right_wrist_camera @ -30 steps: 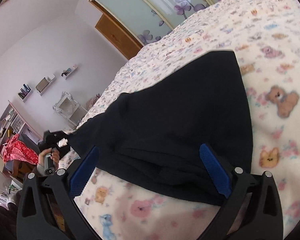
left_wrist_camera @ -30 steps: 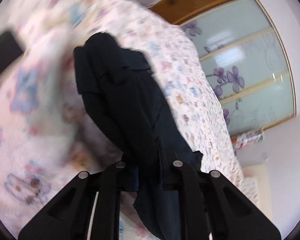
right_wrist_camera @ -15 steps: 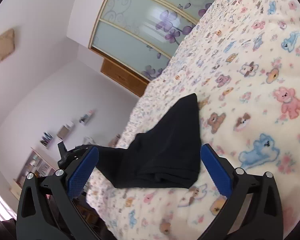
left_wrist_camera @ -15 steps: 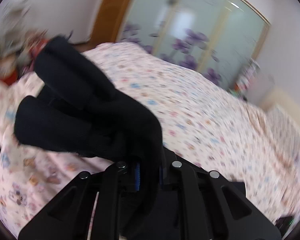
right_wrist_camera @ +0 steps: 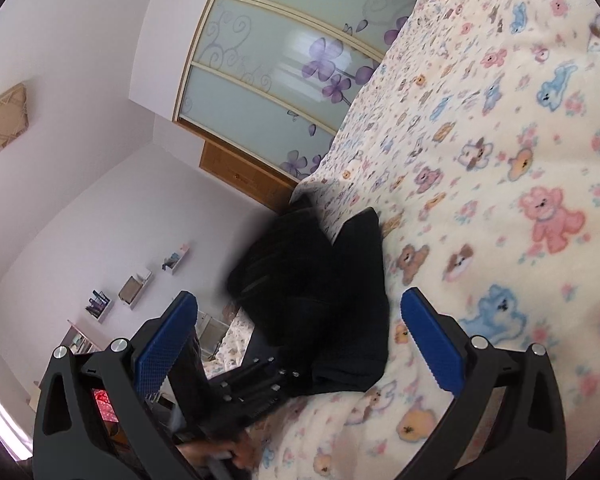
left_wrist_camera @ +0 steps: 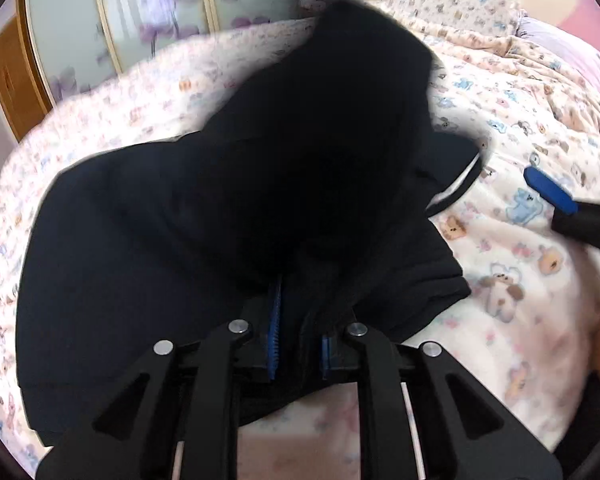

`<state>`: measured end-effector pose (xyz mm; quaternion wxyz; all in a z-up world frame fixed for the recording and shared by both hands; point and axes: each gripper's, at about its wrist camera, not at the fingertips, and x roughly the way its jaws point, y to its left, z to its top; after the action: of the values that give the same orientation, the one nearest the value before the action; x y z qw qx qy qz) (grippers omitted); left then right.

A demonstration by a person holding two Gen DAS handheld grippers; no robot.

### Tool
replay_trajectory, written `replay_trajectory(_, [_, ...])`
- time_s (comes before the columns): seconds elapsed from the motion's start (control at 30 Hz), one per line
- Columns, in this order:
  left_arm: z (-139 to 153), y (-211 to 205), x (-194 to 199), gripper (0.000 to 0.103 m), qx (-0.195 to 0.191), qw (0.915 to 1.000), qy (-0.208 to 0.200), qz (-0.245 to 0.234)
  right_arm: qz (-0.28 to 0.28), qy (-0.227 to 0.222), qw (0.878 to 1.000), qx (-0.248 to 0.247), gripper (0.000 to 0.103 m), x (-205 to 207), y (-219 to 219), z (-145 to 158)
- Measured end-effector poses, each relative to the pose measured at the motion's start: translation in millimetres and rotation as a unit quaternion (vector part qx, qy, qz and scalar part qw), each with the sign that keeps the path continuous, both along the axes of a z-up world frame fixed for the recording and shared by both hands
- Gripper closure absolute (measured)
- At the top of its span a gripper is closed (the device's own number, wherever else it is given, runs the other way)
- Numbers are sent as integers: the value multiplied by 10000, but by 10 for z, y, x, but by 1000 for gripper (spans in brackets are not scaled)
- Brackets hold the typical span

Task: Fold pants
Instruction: 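Grasp the trouser bundle with the left tool and lift it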

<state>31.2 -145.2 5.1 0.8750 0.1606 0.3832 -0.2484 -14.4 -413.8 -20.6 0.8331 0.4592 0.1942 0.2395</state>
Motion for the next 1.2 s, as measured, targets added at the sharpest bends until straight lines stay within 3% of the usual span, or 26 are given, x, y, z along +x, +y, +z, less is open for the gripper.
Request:
replay_trajectory(0.17, [81, 128, 73, 88, -382, 9988, 276, 145, -28, 41, 10000, 34, 1, 33, -22, -24])
replay_trajectory(0.4, [192, 451, -39, 88, -884, 9956, 176, 240, 14, 57, 9999, 107, 1, -10, -29, -36])
replay_trajectory(0.53, [-52, 396, -195, 85, -301, 9995, -50, 83, 27, 60, 9999, 124, 1, 26, -11, -34])
replay_trajectory(0.6, [-59, 335, -196, 82, -388, 9991, -82, 175, 25, 26, 9999, 104, 1, 22, 26, -2])
replay_trajectory(0.67, [-22, 401, -207, 77, -613, 9978, 17, 236, 102, -126, 9998, 76, 1, -6, 75, 61])
replay_trajectory(0.7, [-9, 419, -220, 62, -768, 9968, 129, 174, 154, -230, 9996, 46, 1, -27, 102, 102])
replay_trajectory(0.73, [12, 412, -196, 41, -964, 9950, 231, 84, 251, -391, 9989, 23, 1, -58, 141, 153])
replay_trajectory(0.8, [112, 611, -323, 9, -1450, 9892, 190, 86, 504, -632, 9967, 117, 1, -73, 188, 213])
replay_trajectory(0.9, [301, 999, -487, 5, -2235, 9746, -86, 91, 1037, -968, 9886, 498, 1, -95, 297, 279])
replay_trajectory(0.97, [395, 1295, -475, 2, -2554, 9646, -424, 506, 1216, -1046, 9851, 614, 1, -68, 421, 337])
replay_trajectory(1.07, [384, 1566, -319, 2, -2686, 9552, -441, 1164, 1268, -945, 9869, 327, 1, 9, 643, 416])
replay_trajectory(1.13, [331, 1684, -204, 2, -2848, 9478, -249, 1412, 1334, -926, 9867, 83, 1, 55, 814, 481])
replay_trajectory(1.2, [295, 1713, -138, 2, -2851, 9458, -176, 1544, 1402, -957, 9853, -202, 1, 78, 997, 547])
